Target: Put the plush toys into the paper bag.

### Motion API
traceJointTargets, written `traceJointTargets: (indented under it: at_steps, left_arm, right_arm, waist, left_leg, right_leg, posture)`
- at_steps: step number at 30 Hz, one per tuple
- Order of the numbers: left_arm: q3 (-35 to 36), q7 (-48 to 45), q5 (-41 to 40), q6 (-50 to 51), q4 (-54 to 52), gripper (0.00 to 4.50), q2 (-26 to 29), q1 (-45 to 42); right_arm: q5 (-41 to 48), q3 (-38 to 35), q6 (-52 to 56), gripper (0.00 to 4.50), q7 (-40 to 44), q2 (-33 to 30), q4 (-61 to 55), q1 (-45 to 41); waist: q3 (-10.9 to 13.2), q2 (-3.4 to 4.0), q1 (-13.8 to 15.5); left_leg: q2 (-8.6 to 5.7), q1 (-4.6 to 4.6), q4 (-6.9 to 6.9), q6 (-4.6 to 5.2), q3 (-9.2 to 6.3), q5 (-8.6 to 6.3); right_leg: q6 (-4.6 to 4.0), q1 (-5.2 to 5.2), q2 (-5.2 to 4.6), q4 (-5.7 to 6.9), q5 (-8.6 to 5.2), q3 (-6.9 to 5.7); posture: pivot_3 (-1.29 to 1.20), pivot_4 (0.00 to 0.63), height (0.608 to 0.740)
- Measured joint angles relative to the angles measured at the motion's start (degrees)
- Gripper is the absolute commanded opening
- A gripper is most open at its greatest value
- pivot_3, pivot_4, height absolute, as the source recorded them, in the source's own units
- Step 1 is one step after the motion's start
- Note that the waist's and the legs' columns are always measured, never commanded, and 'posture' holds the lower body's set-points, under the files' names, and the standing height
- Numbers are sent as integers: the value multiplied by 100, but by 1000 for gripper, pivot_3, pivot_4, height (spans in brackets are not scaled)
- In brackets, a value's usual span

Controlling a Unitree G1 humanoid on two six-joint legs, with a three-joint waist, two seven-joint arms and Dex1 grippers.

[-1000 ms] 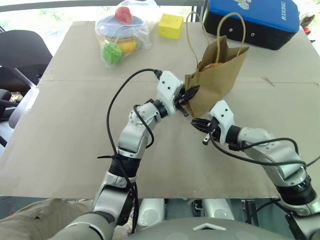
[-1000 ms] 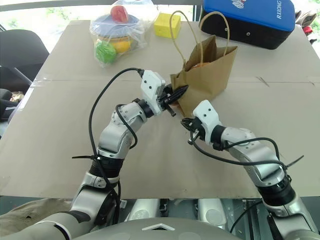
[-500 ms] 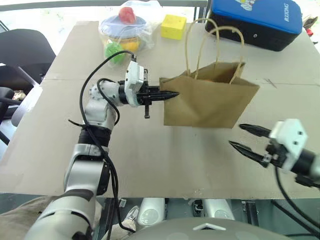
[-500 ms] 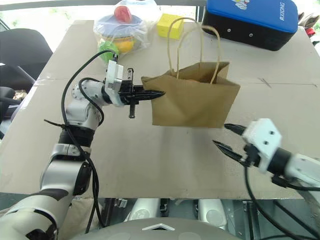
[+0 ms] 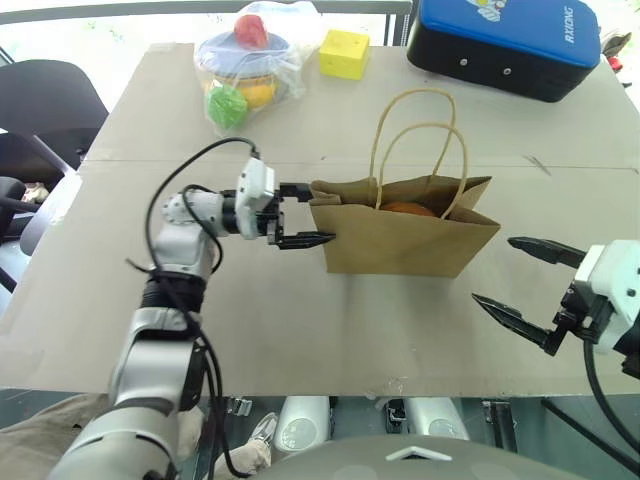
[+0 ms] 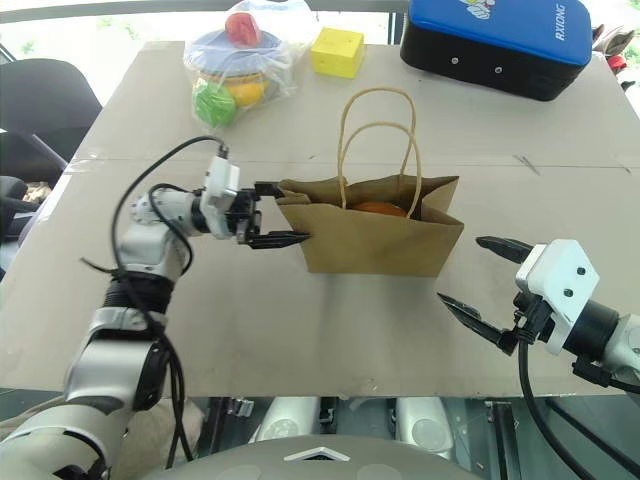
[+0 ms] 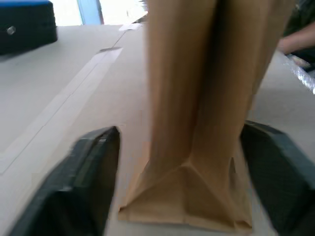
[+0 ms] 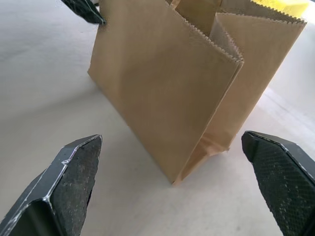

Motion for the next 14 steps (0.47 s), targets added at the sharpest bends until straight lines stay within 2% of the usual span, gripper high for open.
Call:
traceJointTargets:
  at_steps: [5,8,11,14]
  left_arm:
    - [415,765,-593,1749,-1725,4421,659,1123]
    - [1148,1163,-979,2655,-2726,4421,1310,2426]
    - [1866,1260,-1189,2965,-3306,4421,1660,3355]
    - [2303,1293,-1298,3110,-3616,4421,1759,3948]
  right_arm:
    - [62,-609,4,4500,209,-144,67,282]
    - [103,-1590,57,4500,752,-168,298,1109]
    - [96,-2307,47,4500,1195,-163,514,1624]
    - [142,-2571,52,4500,1380,-211,628,1708]
  waist:
    - [-2,4,8]
    - [-2,3,4]
    - [-3,5,35]
    - [2,6,35]
  left_leg:
    - [2,2,-1,0,-5,0]
    - [6,3,-9,-1,-10,0]
    - [4,20,-11,10,-11,-7]
    - [-1,86,-22,54,-9,-36]
  right_leg:
    - [0,3,-3,0,0,0]
    - [0,5,-2,-10,-1,-3]
    - [-1,20,-10,-8,0,-7]
    - [-2,87,-23,-14,-2,-16]
  posture:
    - [0,150,729]
    - [0,150,729]
    - [0,150,729]
    - [0,150,729]
